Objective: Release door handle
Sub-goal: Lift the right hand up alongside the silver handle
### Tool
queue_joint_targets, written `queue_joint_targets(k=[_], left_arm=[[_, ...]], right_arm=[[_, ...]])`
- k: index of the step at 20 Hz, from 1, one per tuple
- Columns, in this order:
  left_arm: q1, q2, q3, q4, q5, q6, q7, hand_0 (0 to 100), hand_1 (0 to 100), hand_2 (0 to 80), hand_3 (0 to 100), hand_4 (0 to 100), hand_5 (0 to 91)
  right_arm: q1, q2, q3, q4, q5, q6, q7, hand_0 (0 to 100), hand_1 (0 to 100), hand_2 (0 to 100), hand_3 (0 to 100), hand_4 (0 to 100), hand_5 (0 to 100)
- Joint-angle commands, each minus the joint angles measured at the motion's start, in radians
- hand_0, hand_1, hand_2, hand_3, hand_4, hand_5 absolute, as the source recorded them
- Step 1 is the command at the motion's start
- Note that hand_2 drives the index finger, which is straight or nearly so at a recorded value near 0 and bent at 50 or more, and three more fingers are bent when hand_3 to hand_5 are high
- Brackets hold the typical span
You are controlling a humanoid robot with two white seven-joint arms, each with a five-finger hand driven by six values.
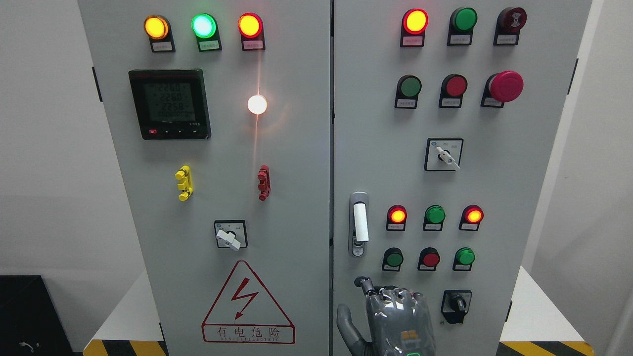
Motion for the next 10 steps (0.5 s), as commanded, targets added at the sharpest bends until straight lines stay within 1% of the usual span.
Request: queue_joint_targets(k=[1,3,4,6,8,10], left_arm=[[0.020,0.000,0.000,0.000,0.000,0.000,0.001,12,56,0.0,0,0,0.0],[0.020,0.000,0.000,0.000,0.000,0.000,0.001,12,56,0.0,0,0,0.0],[0.020,0.000,0.000,0.000,0.000,0.000,0.001,12,56,0.0,0,0,0.0],[0.020,0.000,0.000,0.000,0.000,0.000,0.001,12,56,0.0,0,0,0.0],[0.020,0.000,0.000,0.000,0.000,0.000,0.001,12,56,0.0,0,0,0.0],[0.020,0.000,0.001,0.000,0.000,0.000,0.001,12,56,0.0,0,0,0.0]], right_arm=[[0.043,0.000,-0.002,-0.085,-0.001,-0.006,-0.001,54,30,48,100,100,100],[0.043,-0.002,-0.007,-0.091,-0.003,-0.006,0.000,49,29,55,100,100,100],[0.043,-0.002,-0.008,-0.095,-0.004,-0.006,0.000,45,28,61,100,100,100],[0.041,0.000,-0.011,-0.106,-0.004,-0.006,0.002,37,27,68,100,100,100],[0.041,0.000,-0.013,-0.114,-0.004,-0.006,0.005,34,27,73,100,100,100],[0.038,0.000,-0.013,-0.121,-0.006,-0.006,0.008,32,26,77,100,100,100]])
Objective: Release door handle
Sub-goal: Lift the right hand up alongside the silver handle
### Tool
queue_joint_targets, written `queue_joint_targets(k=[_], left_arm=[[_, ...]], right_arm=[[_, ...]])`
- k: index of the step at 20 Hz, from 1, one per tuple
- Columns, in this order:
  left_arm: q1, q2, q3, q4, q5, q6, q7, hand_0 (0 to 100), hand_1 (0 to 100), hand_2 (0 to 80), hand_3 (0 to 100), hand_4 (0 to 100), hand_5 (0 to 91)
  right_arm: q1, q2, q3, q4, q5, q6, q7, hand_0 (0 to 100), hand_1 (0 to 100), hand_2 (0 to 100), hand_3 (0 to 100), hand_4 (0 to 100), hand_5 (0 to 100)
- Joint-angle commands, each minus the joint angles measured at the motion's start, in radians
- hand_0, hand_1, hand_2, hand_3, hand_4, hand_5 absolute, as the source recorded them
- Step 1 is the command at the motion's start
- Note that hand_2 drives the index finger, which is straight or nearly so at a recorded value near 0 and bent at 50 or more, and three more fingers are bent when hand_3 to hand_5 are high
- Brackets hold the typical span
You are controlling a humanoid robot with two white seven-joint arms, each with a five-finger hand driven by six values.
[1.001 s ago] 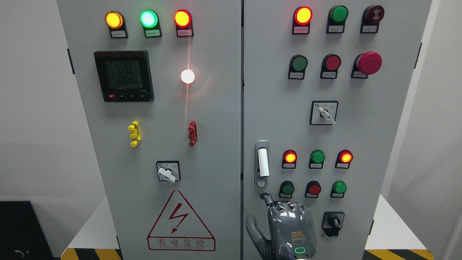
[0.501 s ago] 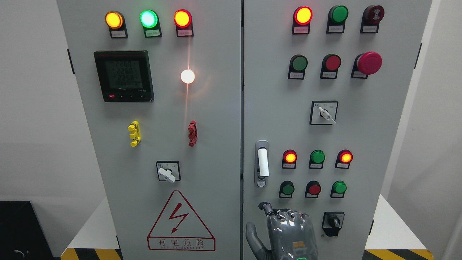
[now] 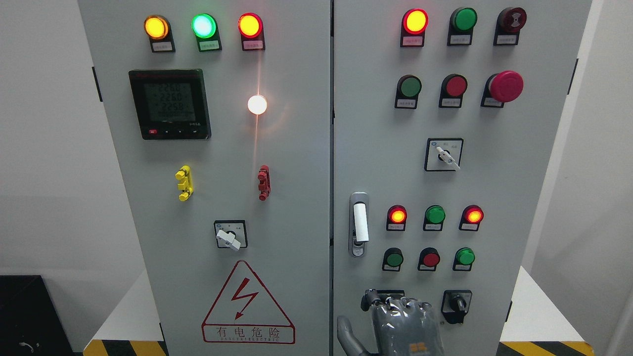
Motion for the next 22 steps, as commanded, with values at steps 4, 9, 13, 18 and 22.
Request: queue_joint_targets(k=[4,9,13,18,22], left_arm=[[0.020,0.000,0.000,0.000,-0.001,0.000,0.000,12,56,0.0,0,0,0.0],[0.020,0.000,0.000,0.000,-0.001,0.000,0.000,12,56,0.0,0,0,0.0],[0.020,0.000,0.001,0.000,0.000,0.000,0.000,12,56,0.0,0,0,0.0],[0.020,0.000,0.000,0.000,-0.001,0.000,0.000,12,56,0.0,0,0,0.0],[0.020,0.000,0.000,0.000,0.000,0.000,0.000,12,56,0.0,0,0,0.0]], right_arm=[[-0.001,-0.002,-0.007,-0.067,-0.001,0.001,0.031,31,25,88,100,100,100],[-0.062,-0.002,-0.010,-0.050,0.002,0.006,0.045,27,25,94,100,100,100],[-0.119,-0.002,-0.025,-0.016,0.007,0.006,0.054,25,24,98,100,100,100],[-0.183,-0.002,-0.027,0.036,0.010,0.007,0.057,25,27,99,100,100,100],[-0.211,-0.002,-0.027,0.058,0.013,0.013,0.064,24,31,100,100,100,100]])
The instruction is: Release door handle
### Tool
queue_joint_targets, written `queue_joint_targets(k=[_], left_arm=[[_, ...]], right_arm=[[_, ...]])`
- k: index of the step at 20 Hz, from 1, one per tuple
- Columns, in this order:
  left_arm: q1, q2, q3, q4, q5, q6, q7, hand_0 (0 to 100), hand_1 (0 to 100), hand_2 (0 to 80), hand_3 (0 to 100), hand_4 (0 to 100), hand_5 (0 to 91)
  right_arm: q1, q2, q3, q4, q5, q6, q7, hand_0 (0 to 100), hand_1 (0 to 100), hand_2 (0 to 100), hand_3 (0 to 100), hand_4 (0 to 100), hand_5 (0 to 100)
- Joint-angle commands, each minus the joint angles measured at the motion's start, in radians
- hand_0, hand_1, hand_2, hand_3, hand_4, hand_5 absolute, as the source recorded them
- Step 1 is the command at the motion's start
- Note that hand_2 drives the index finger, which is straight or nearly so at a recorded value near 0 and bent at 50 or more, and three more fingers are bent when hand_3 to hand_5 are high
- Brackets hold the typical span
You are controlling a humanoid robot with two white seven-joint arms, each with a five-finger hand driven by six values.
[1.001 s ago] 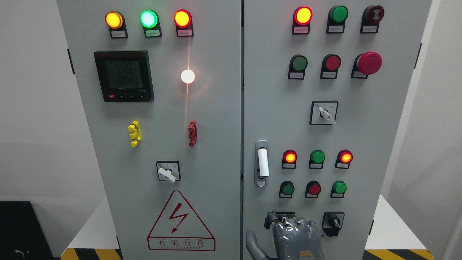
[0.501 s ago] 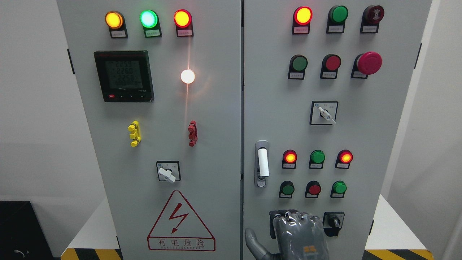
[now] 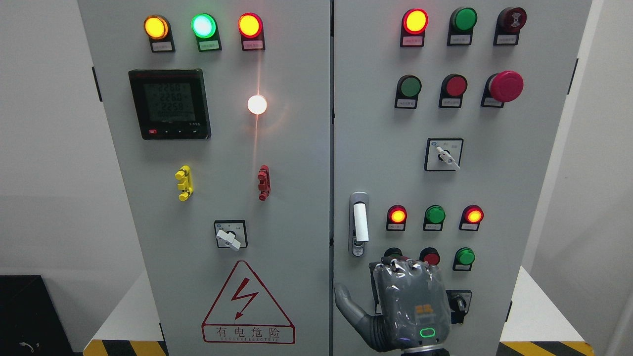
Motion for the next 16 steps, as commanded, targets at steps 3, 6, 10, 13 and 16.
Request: queue_joint_targets(k=[3,6,10,13,16], left_arm=[[0.020,0.000,0.000,0.000,0.001,0.000,0.000,12,56,0.0,0,0,0.0],[0.020,0.000,0.000,0.000,0.001,0.000,0.000,12,56,0.0,0,0,0.0],[0.020,0.000,0.001,0.000,0.001,0.000,0.000,12,56,0.0,0,0,0.0],[0.020,0.000,0.000,0.000,0.001,0.000,0.000,12,56,0.0,0,0,0.0],[0.020,0.000,0.000,0.000,-0.001,0.000,0.000,12,56,0.0,0,0,0.0]], right_arm=[[-0.078,0.001,-0.013,0.082,0.004,0.005,0.005,24,32,100,100,100,100],[-0.092,0.001,-0.030,0.097,0.006,0.005,0.005,23,34,100,100,100,100],[-0.107,0.001,-0.037,0.113,0.013,0.005,0.006,23,34,100,100,100,100],[-0.130,0.001,-0.048,0.129,0.018,0.005,0.006,24,34,100,100,100,100],[-0.142,0.001,-0.054,0.130,0.035,0.005,0.006,27,36,100,100,100,100]])
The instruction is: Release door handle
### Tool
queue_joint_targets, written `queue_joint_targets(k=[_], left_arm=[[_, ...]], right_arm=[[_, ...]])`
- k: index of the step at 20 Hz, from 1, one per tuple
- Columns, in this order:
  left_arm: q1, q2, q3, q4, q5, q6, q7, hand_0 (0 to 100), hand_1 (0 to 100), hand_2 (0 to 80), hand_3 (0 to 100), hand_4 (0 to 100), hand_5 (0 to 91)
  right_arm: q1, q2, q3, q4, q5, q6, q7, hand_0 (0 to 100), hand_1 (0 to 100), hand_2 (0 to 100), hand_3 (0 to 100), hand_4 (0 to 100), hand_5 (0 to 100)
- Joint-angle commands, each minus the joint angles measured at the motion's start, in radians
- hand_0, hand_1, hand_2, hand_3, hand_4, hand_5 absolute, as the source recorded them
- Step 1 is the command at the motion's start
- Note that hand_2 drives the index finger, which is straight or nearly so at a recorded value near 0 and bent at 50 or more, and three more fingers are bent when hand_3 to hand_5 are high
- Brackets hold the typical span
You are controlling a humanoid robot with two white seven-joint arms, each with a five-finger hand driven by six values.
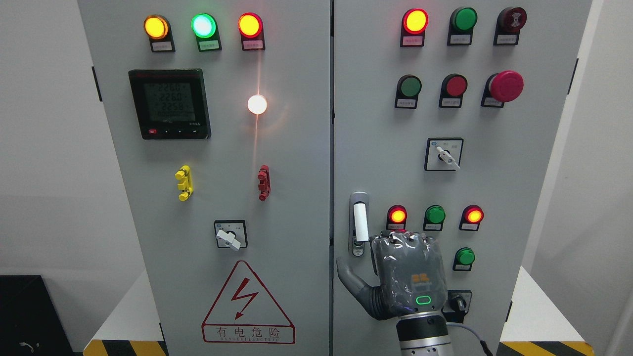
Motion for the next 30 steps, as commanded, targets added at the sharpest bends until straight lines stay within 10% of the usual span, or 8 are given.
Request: queue_joint_targets(k=[1,30], left_arm=[[0.020,0.000,0.000,0.000,-0.001,0.000,0.000,12,56,0.0,0,0,0.0],[0.020,0.000,0.000,0.000,-0.001,0.000,0.000,12,56,0.0,0,0,0.0]], right_arm=[[-0.032,0.000,-0.026,0.044,0.018,0.001,0.001,28,36,100,100,100,100],[-0.053,0.002,-0.027,0.066,0.017,0.016,0.001,36,34,100,100,100,100]])
